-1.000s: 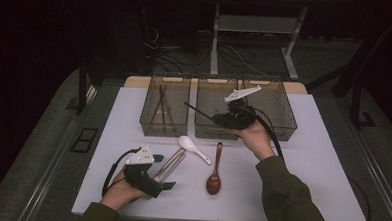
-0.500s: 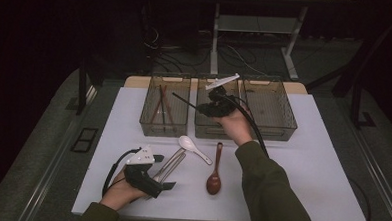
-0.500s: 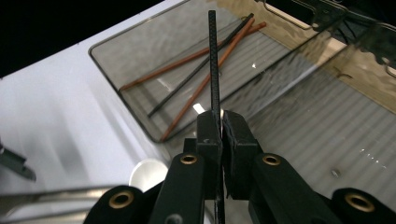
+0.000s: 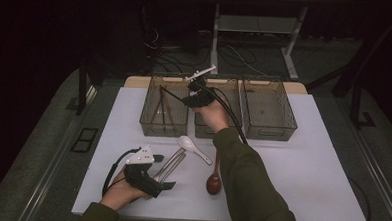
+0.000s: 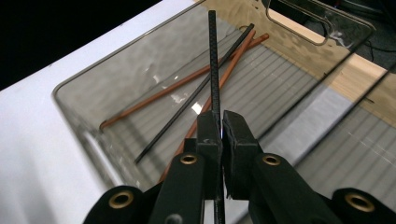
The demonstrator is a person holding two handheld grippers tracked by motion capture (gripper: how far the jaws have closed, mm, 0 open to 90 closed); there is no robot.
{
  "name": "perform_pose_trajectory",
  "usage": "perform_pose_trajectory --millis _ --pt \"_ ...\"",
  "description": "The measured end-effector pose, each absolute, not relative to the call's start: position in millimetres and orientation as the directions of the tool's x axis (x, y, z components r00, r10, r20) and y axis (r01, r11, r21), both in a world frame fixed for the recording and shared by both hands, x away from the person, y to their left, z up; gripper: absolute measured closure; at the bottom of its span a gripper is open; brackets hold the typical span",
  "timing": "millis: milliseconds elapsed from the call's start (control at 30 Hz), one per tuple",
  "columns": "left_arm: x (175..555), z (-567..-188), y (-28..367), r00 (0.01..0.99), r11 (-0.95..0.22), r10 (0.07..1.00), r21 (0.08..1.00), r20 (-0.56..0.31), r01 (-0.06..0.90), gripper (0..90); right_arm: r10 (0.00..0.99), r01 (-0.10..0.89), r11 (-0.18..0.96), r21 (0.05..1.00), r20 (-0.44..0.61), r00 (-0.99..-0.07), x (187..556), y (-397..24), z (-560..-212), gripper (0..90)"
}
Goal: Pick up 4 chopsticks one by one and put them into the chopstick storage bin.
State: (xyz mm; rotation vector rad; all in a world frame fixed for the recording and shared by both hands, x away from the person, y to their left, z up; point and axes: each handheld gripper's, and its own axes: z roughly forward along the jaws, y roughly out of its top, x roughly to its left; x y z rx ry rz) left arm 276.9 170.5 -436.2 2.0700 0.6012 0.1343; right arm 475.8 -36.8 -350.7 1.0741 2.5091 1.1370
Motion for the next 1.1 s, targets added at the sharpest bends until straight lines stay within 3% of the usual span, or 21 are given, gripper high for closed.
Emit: perform_pose_trajectory --millis 567,633,967,1100 --pt "278 -435 171 0.876 -0.411 0.458 0.838 -0.150 0.358 0.0 0.728 0.588 0.433 0.683 0.119 -0.675 509 24 -370 85.1" --pt "279 -435 172 0.876 -0.409 0.458 0.838 -0.152 0.360 0.0 0.728 0.584 0.411 0.700 0.133 -0.672 509 24 -368 75.8" --pt "279 -435 172 0.875 -0.415 0.460 0.835 -0.150 0.361 0.0 0.700 0.576 0.405 0.710 0.165 -0.695 503 8 -361 49.7" --pt "280 -435 172 0.877 -0.424 0.459 0.832 -0.143 0.358 0.0 0.698 0.556 0.400 0.729 0.152 -0.700 496 -3 -358 44.4"
